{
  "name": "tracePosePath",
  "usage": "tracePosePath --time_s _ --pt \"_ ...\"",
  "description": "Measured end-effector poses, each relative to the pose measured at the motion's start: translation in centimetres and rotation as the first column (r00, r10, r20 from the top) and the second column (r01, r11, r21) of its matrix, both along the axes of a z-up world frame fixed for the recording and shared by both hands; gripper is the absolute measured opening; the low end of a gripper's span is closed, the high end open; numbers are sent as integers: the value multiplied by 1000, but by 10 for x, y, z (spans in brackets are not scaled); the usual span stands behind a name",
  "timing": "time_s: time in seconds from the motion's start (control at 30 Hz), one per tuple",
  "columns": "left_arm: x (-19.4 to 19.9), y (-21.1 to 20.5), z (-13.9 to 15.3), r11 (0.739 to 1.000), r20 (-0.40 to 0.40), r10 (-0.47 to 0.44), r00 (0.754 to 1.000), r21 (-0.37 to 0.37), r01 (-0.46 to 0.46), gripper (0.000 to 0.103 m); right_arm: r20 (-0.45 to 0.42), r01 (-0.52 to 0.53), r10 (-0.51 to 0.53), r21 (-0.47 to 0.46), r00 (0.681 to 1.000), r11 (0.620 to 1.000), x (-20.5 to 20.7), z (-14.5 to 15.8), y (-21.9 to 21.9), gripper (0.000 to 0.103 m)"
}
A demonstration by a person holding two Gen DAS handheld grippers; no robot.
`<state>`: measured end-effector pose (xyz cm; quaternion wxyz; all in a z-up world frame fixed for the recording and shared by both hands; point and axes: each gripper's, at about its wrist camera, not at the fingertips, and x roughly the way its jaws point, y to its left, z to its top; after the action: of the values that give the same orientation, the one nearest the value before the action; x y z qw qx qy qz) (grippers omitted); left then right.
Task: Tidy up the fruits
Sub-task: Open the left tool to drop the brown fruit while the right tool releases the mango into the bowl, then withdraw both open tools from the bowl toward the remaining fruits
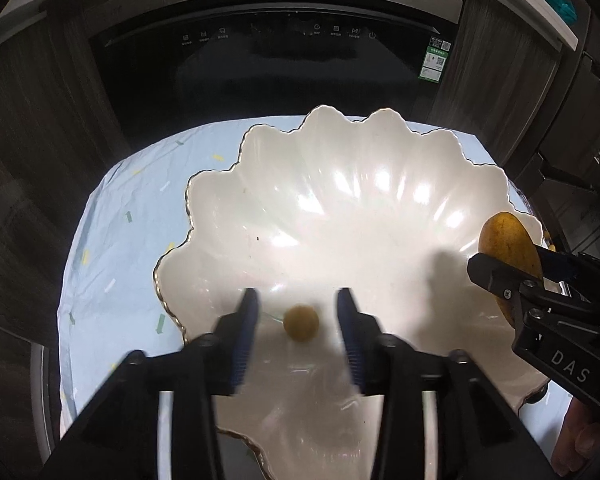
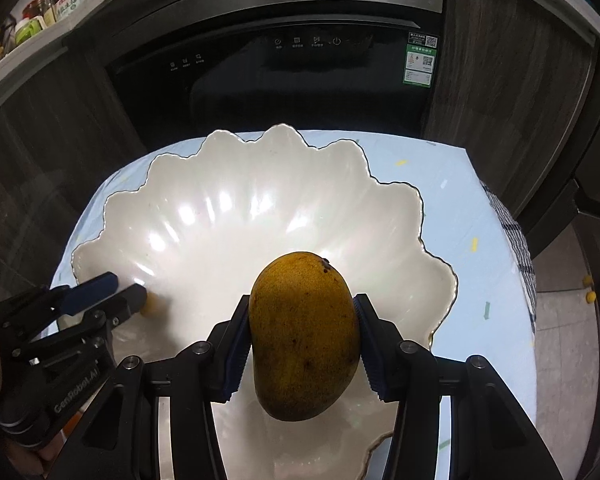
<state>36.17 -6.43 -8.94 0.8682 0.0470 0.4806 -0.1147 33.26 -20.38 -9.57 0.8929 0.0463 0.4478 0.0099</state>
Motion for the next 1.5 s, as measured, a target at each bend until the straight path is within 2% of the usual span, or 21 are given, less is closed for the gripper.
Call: tracePosePath --time_s 0.1,0.2,0.5,0.73,1.17,1.5 --pt "-3 -2 1 1000 4 -4 1000 15 4 47 5 0 0 -8 1000 1000 -1 0 0 52" --pt "-6 -3 3 1000 11 -5 1000 26 5 51 34 10 -9 -21 999 1000 -3 7 1 63" --pt "-22 -4 23 999 62 0 998 34 -2 62 92 26 -23 -30 996 999 -16 29 -1 71" --pt "-35 -1 44 999 97 14 995 36 -18 70 114 35 -32 -26 993 999 -32 44 -1 71" --pt "-71 -3 75 999 149 -4 989 42 -3 70 164 52 -48 -19 985 998 -72 71 -3 71" --pt "-100 -4 90 999 178 -11 984 36 5 70 183 67 -62 -21 981 998 -104 80 -8 71"
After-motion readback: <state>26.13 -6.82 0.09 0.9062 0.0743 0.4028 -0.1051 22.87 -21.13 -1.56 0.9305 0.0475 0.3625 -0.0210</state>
